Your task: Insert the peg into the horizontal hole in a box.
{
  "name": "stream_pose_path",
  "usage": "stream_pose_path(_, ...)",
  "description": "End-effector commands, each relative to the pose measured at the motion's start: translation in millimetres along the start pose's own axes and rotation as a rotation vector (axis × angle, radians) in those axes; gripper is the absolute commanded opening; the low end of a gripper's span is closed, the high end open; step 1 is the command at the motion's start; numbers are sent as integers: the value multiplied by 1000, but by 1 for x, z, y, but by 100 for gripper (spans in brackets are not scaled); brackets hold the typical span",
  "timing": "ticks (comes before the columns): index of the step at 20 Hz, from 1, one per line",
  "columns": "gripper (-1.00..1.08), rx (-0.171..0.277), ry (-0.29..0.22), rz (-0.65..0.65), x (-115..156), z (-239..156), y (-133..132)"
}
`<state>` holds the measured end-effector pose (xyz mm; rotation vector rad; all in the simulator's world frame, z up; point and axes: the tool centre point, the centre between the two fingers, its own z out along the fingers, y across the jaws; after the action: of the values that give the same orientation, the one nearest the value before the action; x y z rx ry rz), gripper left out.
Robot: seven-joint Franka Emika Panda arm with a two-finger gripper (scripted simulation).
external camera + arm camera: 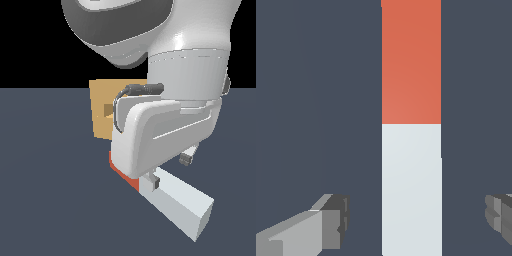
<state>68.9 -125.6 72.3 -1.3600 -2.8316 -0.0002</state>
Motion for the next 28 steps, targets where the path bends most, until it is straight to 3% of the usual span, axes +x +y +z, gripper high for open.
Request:
stream_pose_path(1,100,0,0,0,0,0,0)
stream_pose_path(19,100,0,0,-4,0,50,1)
stream_pose_path(20,-100,0,0,-4,0,50,1)
stream_pose_path(28,-100,0,0,-4,0,50,1)
